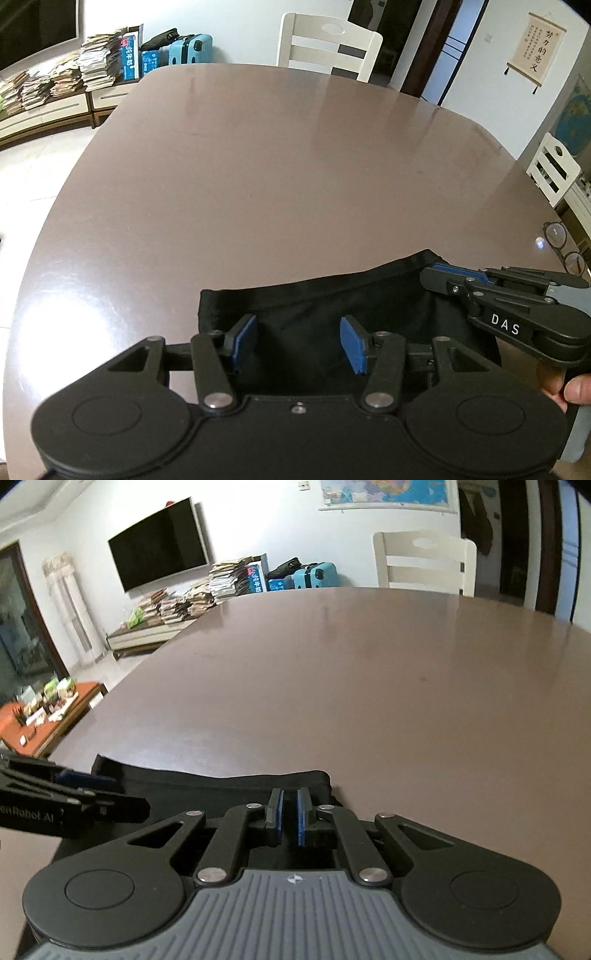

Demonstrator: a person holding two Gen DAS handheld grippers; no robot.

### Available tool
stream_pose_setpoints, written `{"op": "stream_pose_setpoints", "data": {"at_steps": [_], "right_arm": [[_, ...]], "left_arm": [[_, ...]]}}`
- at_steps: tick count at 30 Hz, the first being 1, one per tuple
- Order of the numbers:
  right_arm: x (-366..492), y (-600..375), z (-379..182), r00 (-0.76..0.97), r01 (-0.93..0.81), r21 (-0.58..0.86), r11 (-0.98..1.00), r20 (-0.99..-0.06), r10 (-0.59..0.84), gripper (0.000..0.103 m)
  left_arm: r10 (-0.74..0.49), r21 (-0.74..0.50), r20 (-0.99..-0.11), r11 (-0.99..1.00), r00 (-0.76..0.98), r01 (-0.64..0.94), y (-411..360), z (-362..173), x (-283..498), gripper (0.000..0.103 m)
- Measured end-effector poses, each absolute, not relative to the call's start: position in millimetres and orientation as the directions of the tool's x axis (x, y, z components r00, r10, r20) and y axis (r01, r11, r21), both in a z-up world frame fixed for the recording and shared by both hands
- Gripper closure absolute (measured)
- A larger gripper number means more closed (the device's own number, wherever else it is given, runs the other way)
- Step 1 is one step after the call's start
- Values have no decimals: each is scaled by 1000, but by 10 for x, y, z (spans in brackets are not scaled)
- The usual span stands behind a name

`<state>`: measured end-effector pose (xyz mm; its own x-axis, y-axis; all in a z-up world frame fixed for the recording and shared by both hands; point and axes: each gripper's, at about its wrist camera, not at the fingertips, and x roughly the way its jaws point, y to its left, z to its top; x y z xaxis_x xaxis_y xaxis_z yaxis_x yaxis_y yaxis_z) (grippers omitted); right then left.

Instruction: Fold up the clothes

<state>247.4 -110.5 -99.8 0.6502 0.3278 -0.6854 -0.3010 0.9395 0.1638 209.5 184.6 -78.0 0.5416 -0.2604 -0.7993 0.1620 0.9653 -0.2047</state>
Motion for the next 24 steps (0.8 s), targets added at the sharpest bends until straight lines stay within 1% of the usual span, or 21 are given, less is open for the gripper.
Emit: {"op": "stream_pose_setpoints", "data": {"at_steps": [2, 4, 7, 13, 18, 21, 24], "right_arm": [[2452, -1095, -957, 660, -301, 164, 939, -675, 330, 97], [2391, -998, -889, 672, -345, 144, 928, -652, 351, 97], [2376, -860, -933, 651, -388, 119, 914, -666, 363, 97], [2404, -972, -1014, 650, -336, 138, 932, -682, 335, 100], [2400, -1000, -1004, 646, -331, 145, 932, -686, 336, 99], [2257, -958, -972, 632, -366, 155, 918, -683, 367, 98], [2090, -893, -969, 611, -397, 152, 905, -692, 385, 98]], "left_arm": [[-274, -234, -789, 962, 549, 143, 1880, -754, 2105, 52], [-283, -262, -787, 958, 547, 118, 1917, -764, 2127, 52], [-286, -277, -792, 956, 540, 99, 1948, -808, 2144, 52], [-316, -332, -778, 941, 543, 72, 2089, -838, 2138, 52], [-290, -293, -789, 952, 542, 84, 2013, -777, 2133, 52], [-322, -299, -782, 945, 534, 132, 1909, -694, 1993, 51], [-328, -293, -798, 944, 506, 150, 1855, -750, 1847, 51]]}}
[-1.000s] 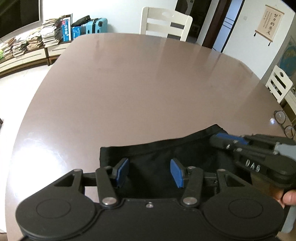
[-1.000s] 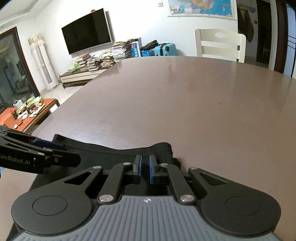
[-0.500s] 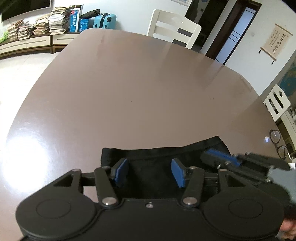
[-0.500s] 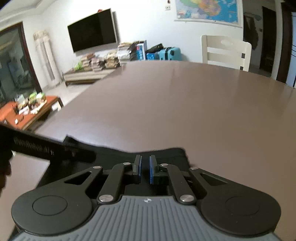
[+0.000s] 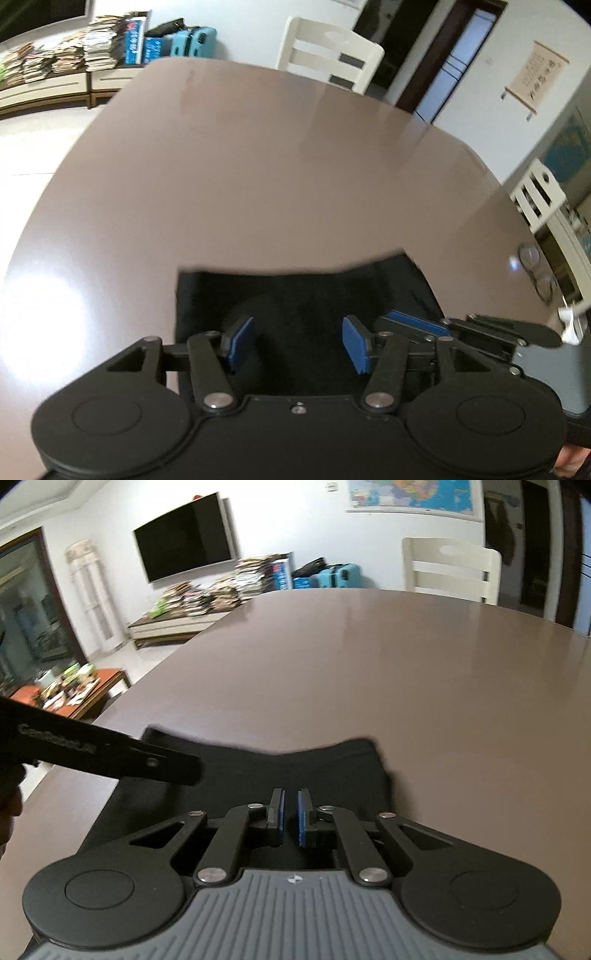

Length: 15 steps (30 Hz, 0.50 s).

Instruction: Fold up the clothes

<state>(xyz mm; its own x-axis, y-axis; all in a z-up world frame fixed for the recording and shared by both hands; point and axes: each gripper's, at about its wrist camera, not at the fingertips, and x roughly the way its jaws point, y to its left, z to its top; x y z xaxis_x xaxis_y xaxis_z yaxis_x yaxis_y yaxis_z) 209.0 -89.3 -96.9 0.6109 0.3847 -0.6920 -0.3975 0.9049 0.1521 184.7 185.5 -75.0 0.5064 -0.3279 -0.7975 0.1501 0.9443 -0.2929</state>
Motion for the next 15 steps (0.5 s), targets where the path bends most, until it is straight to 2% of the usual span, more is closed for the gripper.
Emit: {"op": "stream_pose_setpoints", "data": {"at_steps": [15], "right_arm": [[1982, -1045, -996, 631, -365, 131, 922, -693, 348, 100]], "left_arm": [[-329, -307, -802, 943, 498, 129, 1966, -825, 1752, 52]]}}
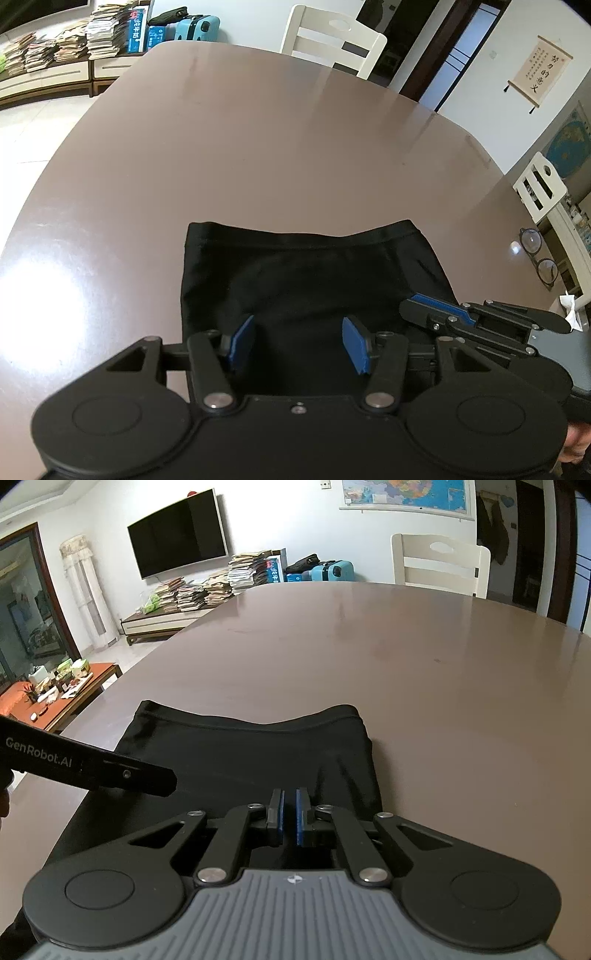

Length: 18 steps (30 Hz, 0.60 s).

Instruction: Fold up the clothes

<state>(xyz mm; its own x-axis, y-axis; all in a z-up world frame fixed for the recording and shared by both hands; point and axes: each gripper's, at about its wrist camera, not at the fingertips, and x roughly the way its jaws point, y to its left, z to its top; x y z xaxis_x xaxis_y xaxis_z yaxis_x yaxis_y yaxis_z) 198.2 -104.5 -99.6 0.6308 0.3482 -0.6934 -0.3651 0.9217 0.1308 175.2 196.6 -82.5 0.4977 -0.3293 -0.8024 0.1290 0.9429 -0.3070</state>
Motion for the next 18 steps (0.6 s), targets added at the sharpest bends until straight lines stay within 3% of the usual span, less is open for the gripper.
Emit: {"op": "stream_pose_setpoints", "data": {"at_steps": [4, 7, 18], "right_arm": [[1992, -1062, -999, 624, -352, 153, 923, -696, 354, 100], [1923, -1051, -938, 616, -358, 163, 919, -699, 363, 98], [1469, -924, -930, 584, -462, 84, 883, -721, 374, 97]], "left_arm": [[-276, -245, -814, 961, 512, 129, 1886, -774, 1716, 52], [-308, -243, -801, 951, 514, 191, 1794, -664, 1564, 51], [-278, -191, -837, 956, 471, 224, 1715, -763, 1272, 51]]}}
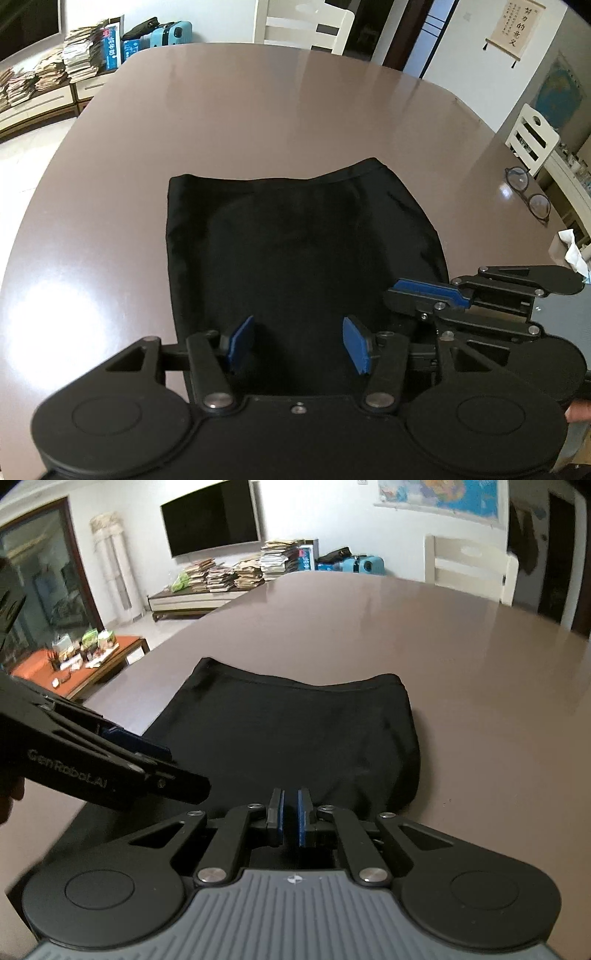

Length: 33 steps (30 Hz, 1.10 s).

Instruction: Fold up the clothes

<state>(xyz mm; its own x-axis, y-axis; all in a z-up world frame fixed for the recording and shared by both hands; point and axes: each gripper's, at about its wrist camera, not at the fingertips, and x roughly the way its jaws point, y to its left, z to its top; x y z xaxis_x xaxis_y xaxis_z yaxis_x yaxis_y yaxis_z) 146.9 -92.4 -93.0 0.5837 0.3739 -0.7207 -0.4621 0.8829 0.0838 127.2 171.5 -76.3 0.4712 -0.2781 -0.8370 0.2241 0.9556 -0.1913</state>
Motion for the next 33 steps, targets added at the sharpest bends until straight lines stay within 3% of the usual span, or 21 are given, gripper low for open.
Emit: {"op": "stream_pose_setpoints", "data": {"at_steps": [16, 19, 33], "right_arm": [[1460, -1137, -940, 599, -399, 141, 906, -708, 374, 100], [1352, -1186, -826, 593, -415, 188, 890, -686, 421, 97], [807, -1227, -863, 538, -543, 100, 834, -721, 437, 94]], "left_arm": [[-306, -258, -827, 952, 472, 164, 1884, -750, 1264, 50], [-336, -277, -801, 942, 495, 191, 1862, -603, 1110, 46], [-322, -248, -836, 944, 445, 218, 1753, -737, 601, 44]]}}
